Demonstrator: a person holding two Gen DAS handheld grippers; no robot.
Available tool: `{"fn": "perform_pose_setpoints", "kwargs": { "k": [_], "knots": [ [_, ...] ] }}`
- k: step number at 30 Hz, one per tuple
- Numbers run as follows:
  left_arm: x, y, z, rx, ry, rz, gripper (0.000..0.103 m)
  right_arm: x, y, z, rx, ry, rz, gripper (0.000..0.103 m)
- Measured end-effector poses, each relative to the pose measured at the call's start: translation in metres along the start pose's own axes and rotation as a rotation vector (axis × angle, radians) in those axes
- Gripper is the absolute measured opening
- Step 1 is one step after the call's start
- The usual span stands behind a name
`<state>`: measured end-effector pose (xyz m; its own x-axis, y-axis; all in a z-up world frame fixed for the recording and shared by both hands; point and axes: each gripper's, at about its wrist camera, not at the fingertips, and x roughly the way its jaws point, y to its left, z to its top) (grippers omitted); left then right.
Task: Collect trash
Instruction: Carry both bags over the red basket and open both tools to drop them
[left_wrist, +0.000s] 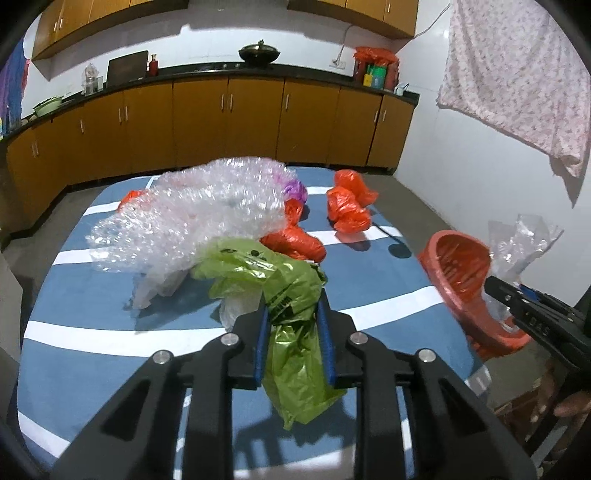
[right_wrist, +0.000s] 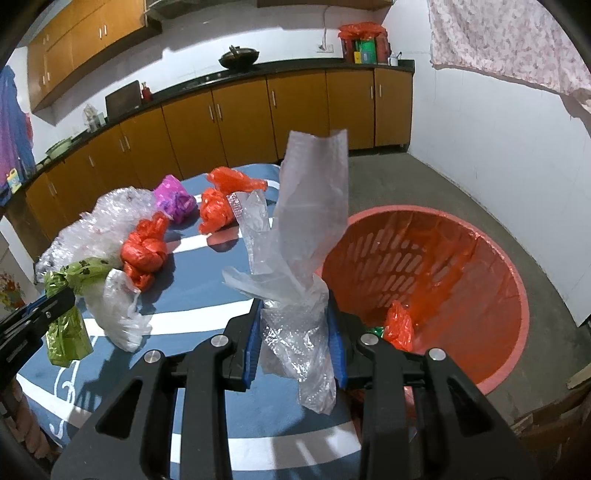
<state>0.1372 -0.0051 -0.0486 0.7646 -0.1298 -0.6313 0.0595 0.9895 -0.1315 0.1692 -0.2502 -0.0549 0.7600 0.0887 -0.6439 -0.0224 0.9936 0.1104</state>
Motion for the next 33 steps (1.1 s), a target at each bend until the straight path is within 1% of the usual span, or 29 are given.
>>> {"fn": "perform_pose_setpoints", "kwargs": {
  "k": [8,14,23,33],
  "knots": [
    [-0.035,-0.015,0.010,0.011,-0.064,-0.066,0.024,-0.024,-0.001,0.003,0.002,-0.049,-0.007,0.032],
    [-0.045,-0.033,0.017,0.032,-0.088,-0.106,0.024,-0.040,-0.009,0.003,0.009,-0.085,-0.032,0.032],
    [-0.043,-0.073,0.019,0.096,-0.092,-0.178,0.024,-0.058,-0.034,0.001,0.036,-0.124,-0.108,0.032],
    [-0.029,-0.115,0.022,0.167,-0.079,-0.250,0.024,-0.066,-0.063,0.001,0.088,-0.139,-0.173,0.032]
  ]
}}
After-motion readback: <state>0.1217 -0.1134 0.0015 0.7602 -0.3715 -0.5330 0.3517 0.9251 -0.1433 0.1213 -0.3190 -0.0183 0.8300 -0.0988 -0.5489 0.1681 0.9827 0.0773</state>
